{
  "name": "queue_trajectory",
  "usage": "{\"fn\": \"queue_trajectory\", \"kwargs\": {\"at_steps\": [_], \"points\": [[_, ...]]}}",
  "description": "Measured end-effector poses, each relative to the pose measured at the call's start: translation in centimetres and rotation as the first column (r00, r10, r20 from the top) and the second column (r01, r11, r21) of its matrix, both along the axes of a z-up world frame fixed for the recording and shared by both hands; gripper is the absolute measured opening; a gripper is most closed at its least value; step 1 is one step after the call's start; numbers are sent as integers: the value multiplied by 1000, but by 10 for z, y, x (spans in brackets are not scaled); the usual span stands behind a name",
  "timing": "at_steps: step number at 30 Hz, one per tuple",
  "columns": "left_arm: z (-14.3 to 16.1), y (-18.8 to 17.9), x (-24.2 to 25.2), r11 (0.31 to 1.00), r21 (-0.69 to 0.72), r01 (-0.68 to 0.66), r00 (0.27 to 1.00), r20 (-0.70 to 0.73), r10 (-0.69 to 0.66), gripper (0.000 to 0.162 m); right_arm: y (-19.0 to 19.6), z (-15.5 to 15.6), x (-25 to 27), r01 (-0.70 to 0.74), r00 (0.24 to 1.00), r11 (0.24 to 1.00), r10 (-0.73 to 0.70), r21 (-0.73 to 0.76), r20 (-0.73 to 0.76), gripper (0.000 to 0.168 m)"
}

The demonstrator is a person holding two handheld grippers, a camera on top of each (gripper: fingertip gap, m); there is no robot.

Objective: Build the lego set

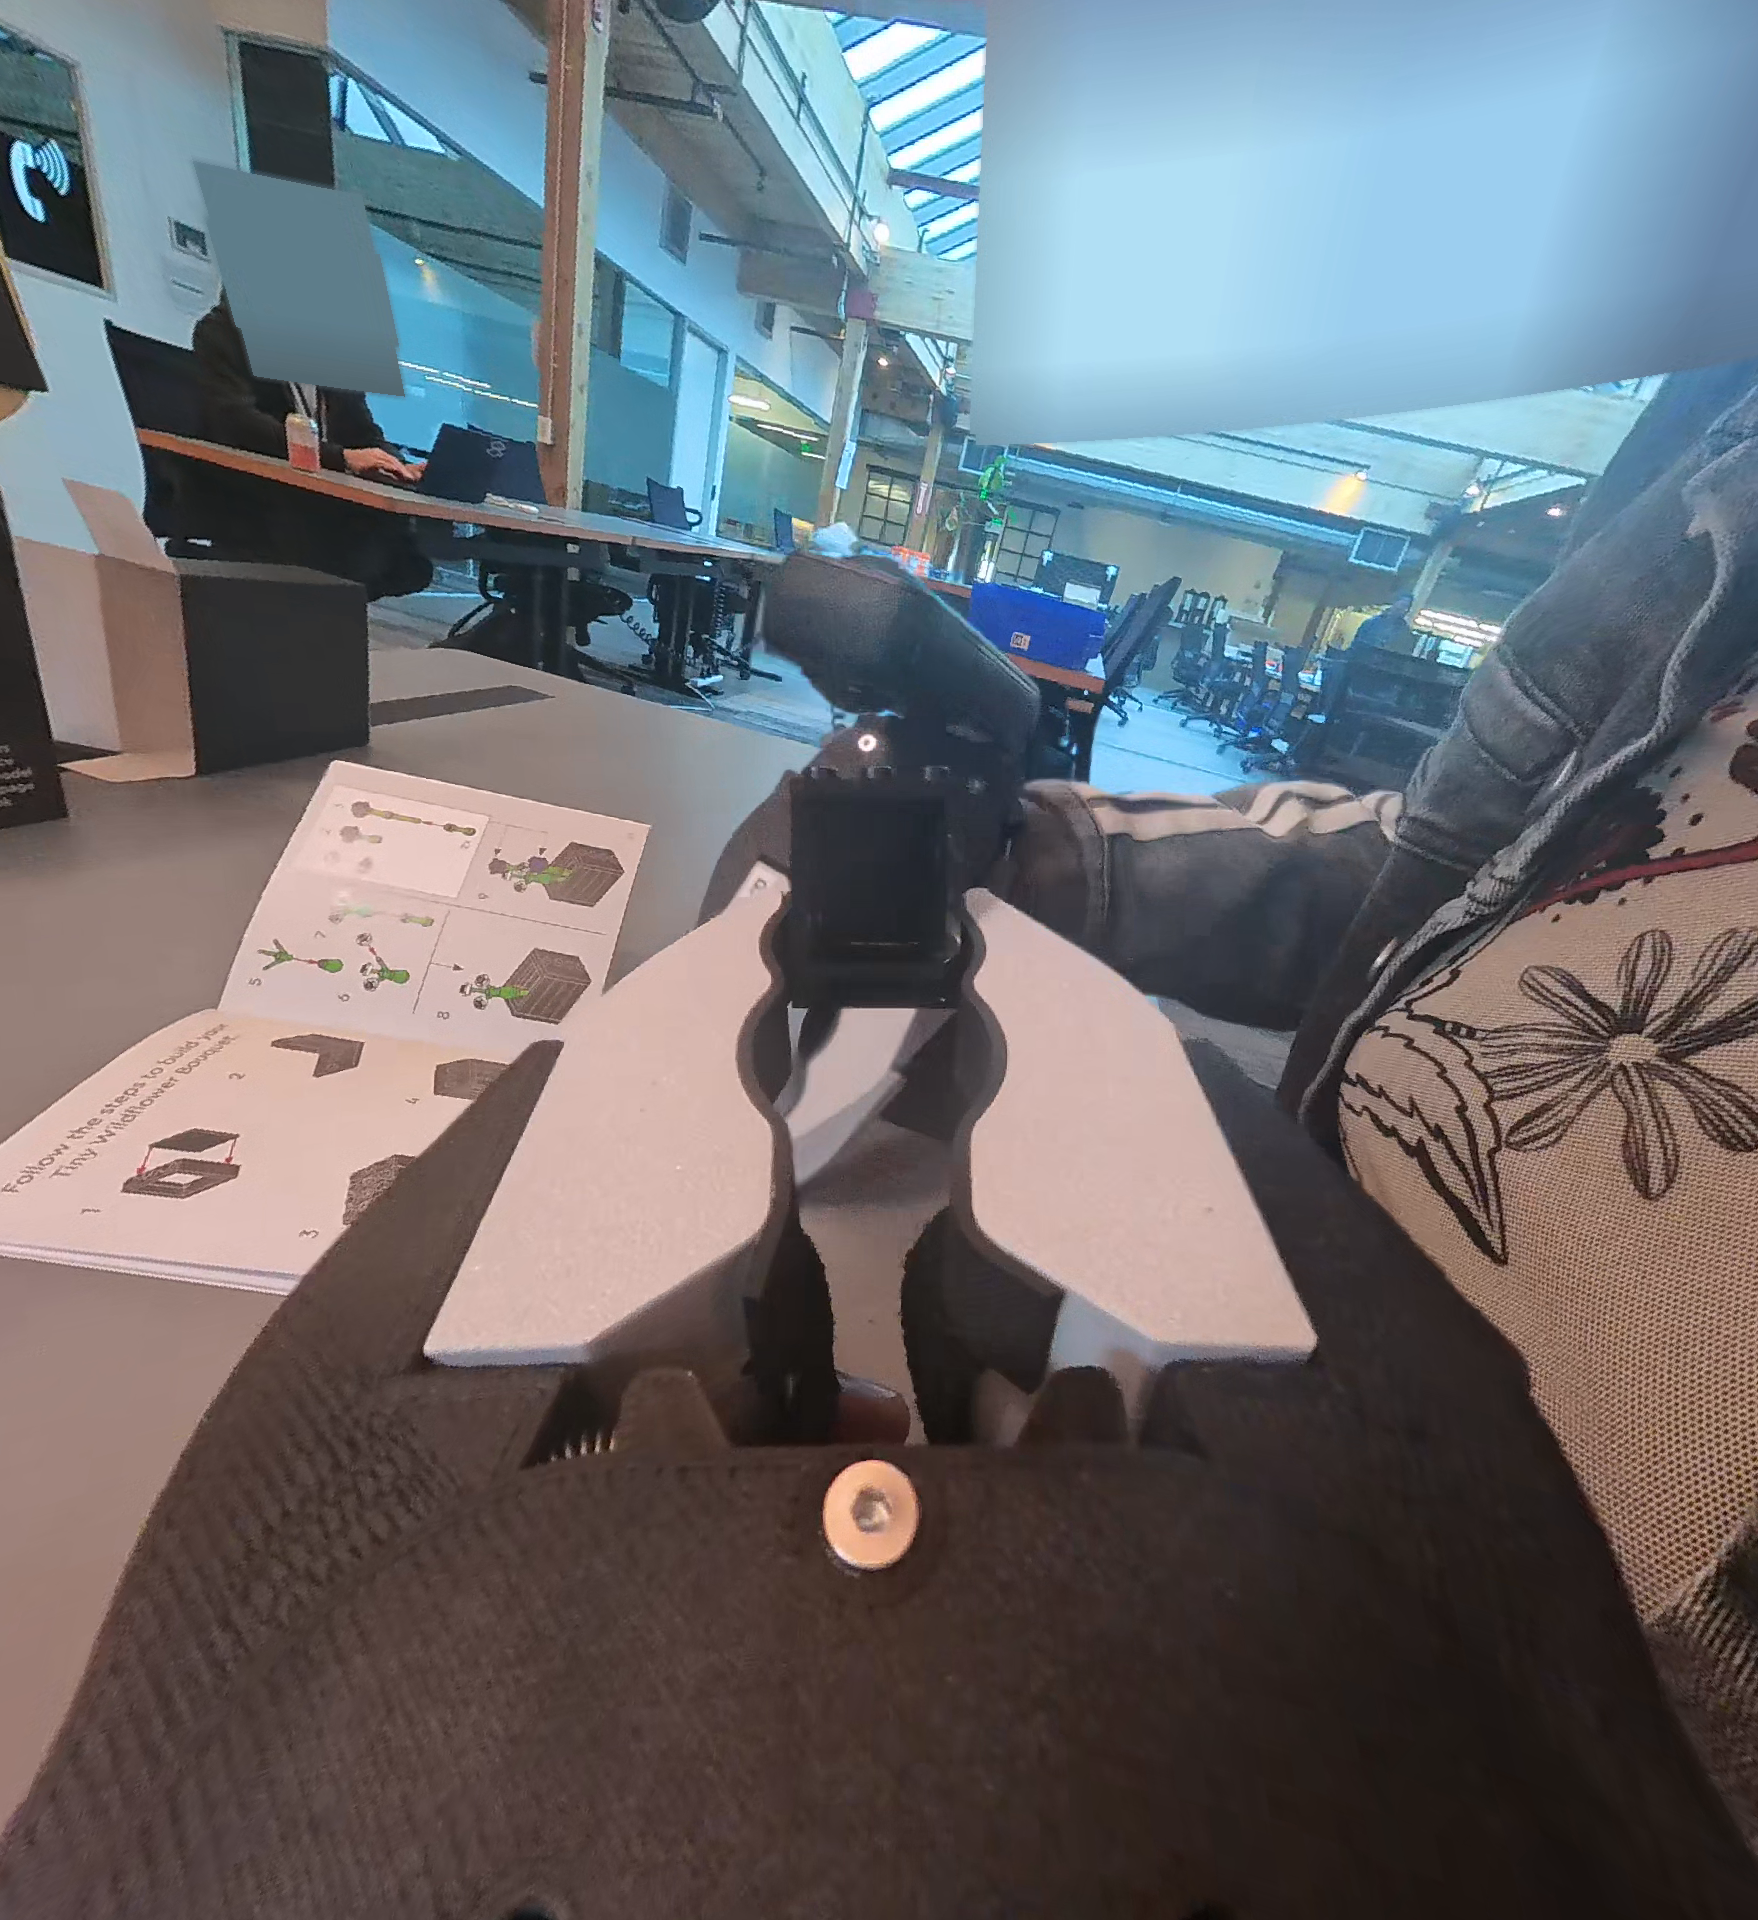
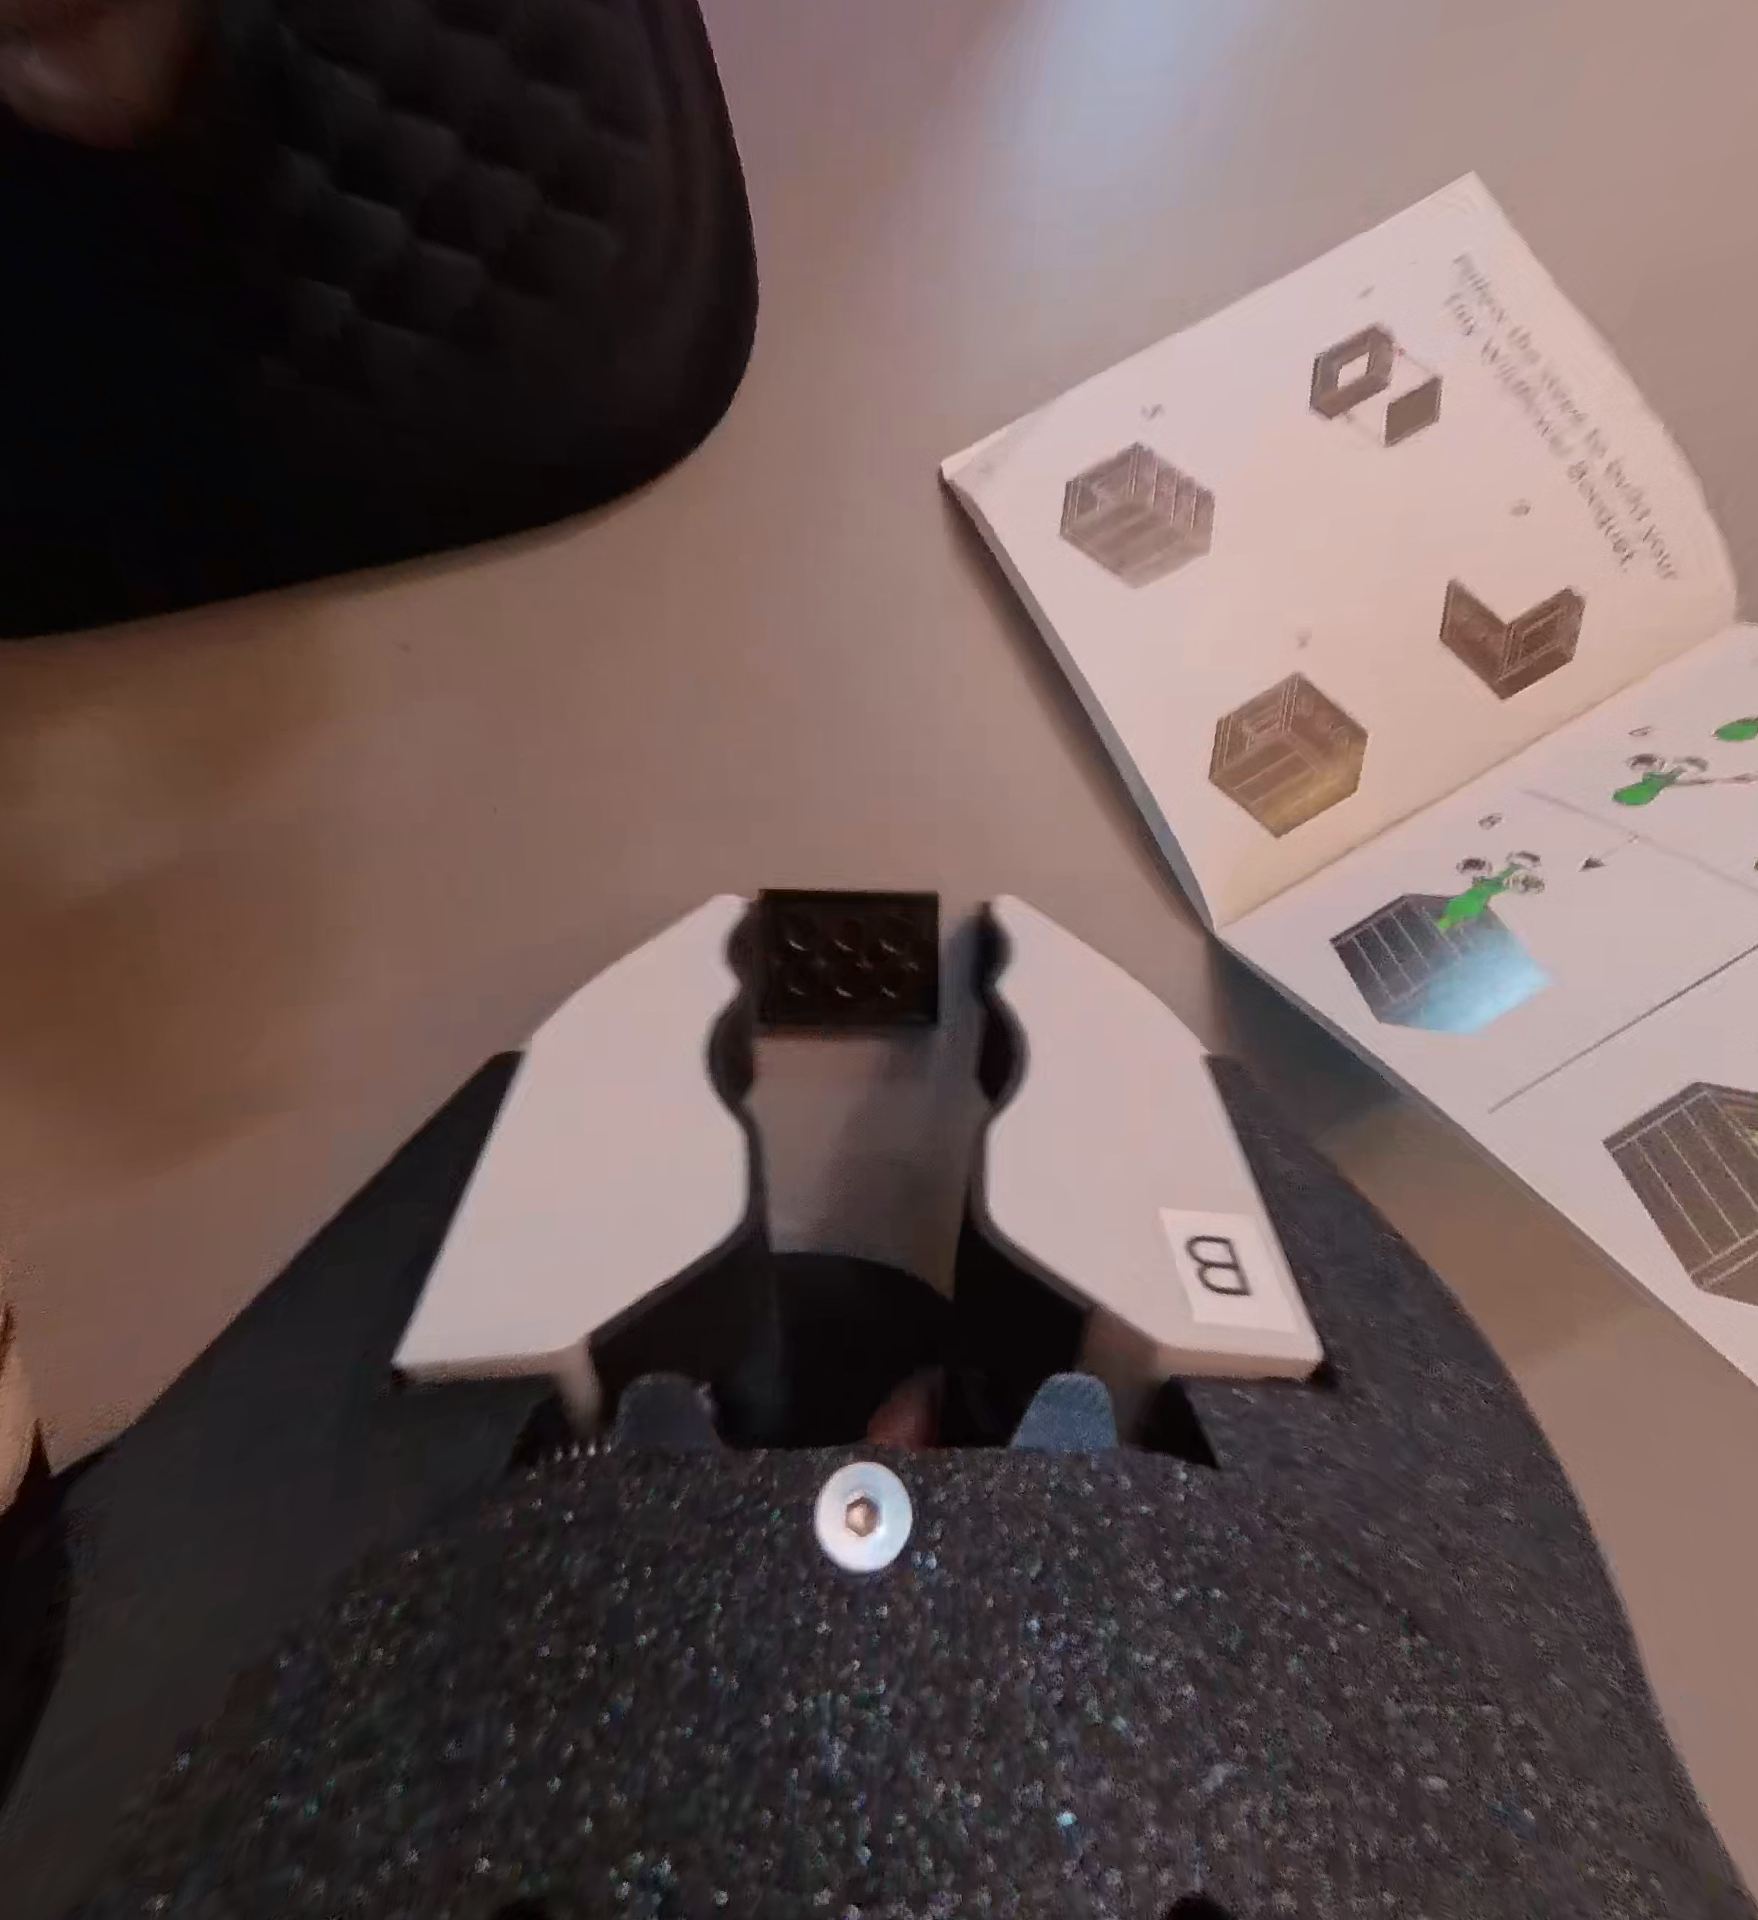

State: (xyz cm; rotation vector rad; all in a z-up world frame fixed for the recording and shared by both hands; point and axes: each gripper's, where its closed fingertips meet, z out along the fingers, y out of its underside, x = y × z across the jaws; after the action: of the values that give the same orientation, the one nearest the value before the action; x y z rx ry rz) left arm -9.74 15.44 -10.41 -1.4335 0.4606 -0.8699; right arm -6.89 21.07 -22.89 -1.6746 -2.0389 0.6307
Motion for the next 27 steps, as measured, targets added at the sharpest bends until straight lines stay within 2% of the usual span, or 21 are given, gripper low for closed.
{"fn": "queue_trajectory", "kwargs": {"at_steps": [1,3,5,9,11,15,17,21,22,25,27], "points": [[0,0,0,1000,-2,3,1000,6,-3,28,-3,0,-1,-2,1000,1000,2,-3,-8,32],[1,0,-1,1000,-2,11,1000,17,-11,28,-5,3,1,6,1000,1000,-7,-12,-31,32],[2,-1,-2,1000,0,13,999,32,-13,28,-3,20,7,38,990,999,-43,-38,-136,32],[3,-1,-4,1000,2,11,999,44,-11,28,2,54,42,136,923,952,-223,-276,-314,31],[1,-1,-2,1000,-3,16,999,32,-15,28,-5,52,65,144,908,905,-282,-400,-309,32],[-2,1,1,1000,-19,19,1000,8,-19,28,-24,41,95,152,917,822,-325,-549,-232,32],[-3,1,2,1000,-23,19,1000,0,-19,28,-15,33,106,228,907,798,-383,-557,-176,32],[-4,3,3,999,-32,15,1000,-11,-15,28,5,38,120,289,879,817,-433,-499,-201,53],[-5,3,3,999,-33,13,1000,-13,-13,28,9,41,124,294,877,824,-434,-485,-207,52],[-5,3,3,999,-32,9,1000,-17,-9,28,18,46,137,306,871,841,-437,-447,-225,27],[-5,3,3,999,-32,7,1000,-16,-8,28,20,44,142,303,880,858,-419,-415,-224,19]]}}
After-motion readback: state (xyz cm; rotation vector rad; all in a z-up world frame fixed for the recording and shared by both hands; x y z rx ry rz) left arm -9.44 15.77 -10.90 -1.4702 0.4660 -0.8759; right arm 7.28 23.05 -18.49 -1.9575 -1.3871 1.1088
